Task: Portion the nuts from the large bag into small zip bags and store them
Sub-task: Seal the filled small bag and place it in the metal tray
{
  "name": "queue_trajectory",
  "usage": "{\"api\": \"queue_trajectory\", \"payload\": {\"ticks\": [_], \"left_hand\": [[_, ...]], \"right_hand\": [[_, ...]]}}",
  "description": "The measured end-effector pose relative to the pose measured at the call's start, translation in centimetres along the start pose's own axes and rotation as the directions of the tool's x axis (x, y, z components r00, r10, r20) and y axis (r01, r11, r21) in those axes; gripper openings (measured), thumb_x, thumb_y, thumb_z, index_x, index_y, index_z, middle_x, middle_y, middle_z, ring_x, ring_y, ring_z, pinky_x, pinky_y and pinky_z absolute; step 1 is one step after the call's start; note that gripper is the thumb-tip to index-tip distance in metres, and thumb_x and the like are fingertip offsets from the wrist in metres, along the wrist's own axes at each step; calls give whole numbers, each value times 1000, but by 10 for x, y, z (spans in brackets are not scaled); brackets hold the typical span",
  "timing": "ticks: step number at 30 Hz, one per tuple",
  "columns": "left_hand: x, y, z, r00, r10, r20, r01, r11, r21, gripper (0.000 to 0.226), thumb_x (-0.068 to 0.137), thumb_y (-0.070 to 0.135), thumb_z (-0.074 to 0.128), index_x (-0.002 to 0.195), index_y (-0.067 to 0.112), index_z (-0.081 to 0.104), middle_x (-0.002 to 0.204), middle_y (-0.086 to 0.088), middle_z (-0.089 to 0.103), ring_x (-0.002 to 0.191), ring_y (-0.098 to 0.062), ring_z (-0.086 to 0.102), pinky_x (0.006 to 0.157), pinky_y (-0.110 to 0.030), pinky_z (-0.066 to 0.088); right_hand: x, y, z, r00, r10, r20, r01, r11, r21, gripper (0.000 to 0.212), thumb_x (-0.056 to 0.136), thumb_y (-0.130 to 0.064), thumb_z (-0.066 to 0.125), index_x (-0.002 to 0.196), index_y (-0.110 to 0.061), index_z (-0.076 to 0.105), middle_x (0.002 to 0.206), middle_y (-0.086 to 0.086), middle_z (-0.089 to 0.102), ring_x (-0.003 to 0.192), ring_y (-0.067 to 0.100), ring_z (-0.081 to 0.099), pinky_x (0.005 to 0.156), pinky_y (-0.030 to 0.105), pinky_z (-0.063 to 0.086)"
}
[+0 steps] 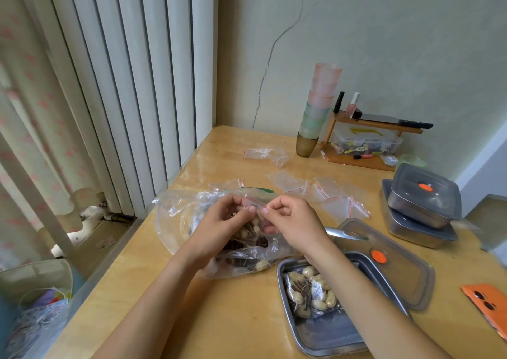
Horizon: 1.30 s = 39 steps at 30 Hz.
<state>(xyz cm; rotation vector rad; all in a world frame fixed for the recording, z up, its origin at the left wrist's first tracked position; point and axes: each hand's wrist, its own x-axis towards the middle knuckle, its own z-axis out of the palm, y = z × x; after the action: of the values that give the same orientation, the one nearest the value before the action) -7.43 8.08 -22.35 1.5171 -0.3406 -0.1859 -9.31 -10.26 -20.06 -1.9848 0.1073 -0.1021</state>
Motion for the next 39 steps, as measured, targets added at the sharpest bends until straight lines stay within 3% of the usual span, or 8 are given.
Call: {"api": "queue_trajectory", "payload": {"ticks": [5,8,12,16,23,29,34,39], "left_hand": [[3,-1,-9,984,94,-148,-43,948,316,34,102,31,59,72,18,64,59,3,62,53,-14,54,59,-32,47],[3,-2,-16,975,186,-119,-86,815,574,14,84,39,80,83,29,72,72,12,71,62,-1,62,60,-16,47],[5,-6,-19,985,172,7,-124,678,724,36,70,39,91,96,30,68,75,15,64,71,4,58,62,-14,42],[8,-9,-23,987,161,25,-131,691,711,46,69,41,92,106,35,66,94,17,67,85,-1,63,69,-6,44],[6,-9,-23,982,178,64,-171,690,704,27,80,52,82,96,35,70,68,21,60,66,-4,54,57,-17,39],[7,-10,-24,988,149,32,-129,712,690,36,73,57,86,93,35,67,68,11,60,62,-3,52,55,-16,37],[8,-11,-28,993,116,37,-112,748,654,61,54,62,92,99,32,63,90,9,68,76,-8,60,62,-18,45],[6,-9,-21,984,162,-80,-65,731,680,42,78,50,84,103,30,58,90,8,70,74,-4,63,62,-17,48]], "right_hand": [[-2,-2,0,997,-51,-56,40,980,-194,5,96,-22,67,92,-25,68,87,-5,72,74,13,74,77,37,62],[-1,-4,-1,996,-73,-50,57,961,-272,9,97,-22,63,92,-27,67,88,-8,70,79,12,73,71,25,55],[-1,-5,-1,998,-51,38,61,931,-361,9,97,-23,62,92,-28,67,89,-9,70,83,12,71,75,25,53],[1,-5,0,996,-17,85,50,914,-402,8,97,-24,65,104,-27,68,95,-10,70,84,11,69,74,25,50],[1,-7,4,986,-76,149,133,900,-415,7,88,-24,77,91,-27,72,85,-11,69,57,-11,53,56,11,35],[2,-6,4,990,-73,123,114,921,-371,19,86,-19,78,80,-30,63,86,-6,71,69,16,70,71,31,55],[2,-3,2,989,-86,122,125,923,-363,17,91,-11,66,91,-28,68,90,-9,72,60,6,64,65,24,52],[1,-6,1,996,-40,77,66,924,-377,17,95,-10,59,94,-24,69,85,0,75,57,4,65,61,16,47]]}}
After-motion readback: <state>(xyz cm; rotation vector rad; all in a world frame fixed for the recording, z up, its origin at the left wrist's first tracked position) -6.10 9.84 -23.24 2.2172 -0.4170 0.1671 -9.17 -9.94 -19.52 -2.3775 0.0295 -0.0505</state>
